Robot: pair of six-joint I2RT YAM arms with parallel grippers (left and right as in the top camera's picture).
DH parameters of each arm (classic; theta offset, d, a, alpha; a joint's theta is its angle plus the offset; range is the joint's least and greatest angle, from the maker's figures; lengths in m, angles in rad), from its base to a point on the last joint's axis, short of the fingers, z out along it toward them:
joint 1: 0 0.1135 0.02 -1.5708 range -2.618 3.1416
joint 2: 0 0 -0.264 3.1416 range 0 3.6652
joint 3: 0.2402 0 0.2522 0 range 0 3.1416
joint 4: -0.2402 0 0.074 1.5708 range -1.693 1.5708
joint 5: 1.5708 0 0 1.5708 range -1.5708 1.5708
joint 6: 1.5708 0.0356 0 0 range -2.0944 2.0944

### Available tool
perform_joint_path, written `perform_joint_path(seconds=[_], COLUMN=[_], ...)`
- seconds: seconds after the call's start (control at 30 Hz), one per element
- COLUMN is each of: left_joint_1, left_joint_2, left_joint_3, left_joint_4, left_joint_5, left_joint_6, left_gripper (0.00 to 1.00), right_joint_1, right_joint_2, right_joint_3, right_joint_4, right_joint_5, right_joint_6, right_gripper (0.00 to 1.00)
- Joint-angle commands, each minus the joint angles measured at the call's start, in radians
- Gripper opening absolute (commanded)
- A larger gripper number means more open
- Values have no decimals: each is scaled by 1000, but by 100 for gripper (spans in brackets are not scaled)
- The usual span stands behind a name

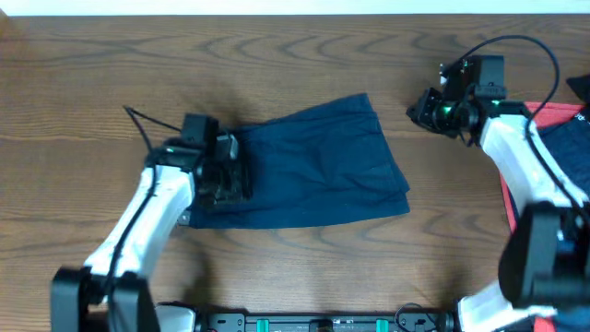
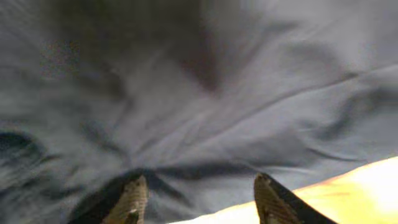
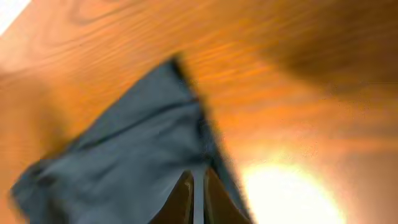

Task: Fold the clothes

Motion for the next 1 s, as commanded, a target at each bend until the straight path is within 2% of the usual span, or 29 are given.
perform_joint_path(seconds=[0.0, 0.1, 0.3, 0.43, 0.7, 0.8, 0.97], left_joint_1=[46, 130, 337, 436, 545, 564, 545], left_joint_2=[-68, -92, -34, 40, 195, 251, 360], left_joint_3=[78, 80, 41, 0, -8, -8, -8], left_joint_4=[-79, -127, -172, -145, -51, -1, 13], left_joint_5=[-69, -133, -77, 4, 10, 71, 200], left_joint_6=[-51, -61, -50, 23, 110, 122, 206], left_gripper=[64, 76, 88, 89, 91, 91, 89], right_joint_1=[73, 174, 353, 404, 412, 412, 412], right_joint_2=[-64, -76, -6, 84, 236, 245, 243], right_joint_3=[7, 6, -4, -4, -4, -4, -4], right_joint_4=[-101, -184, -252, -251, -253, -256, -256], right_joint_5=[-75, -66, 129, 142, 139, 140, 140], right_joint_6=[-51, -111, -105, -93, -89, -89, -89], right_gripper=[7, 11, 16, 15, 10, 10, 10])
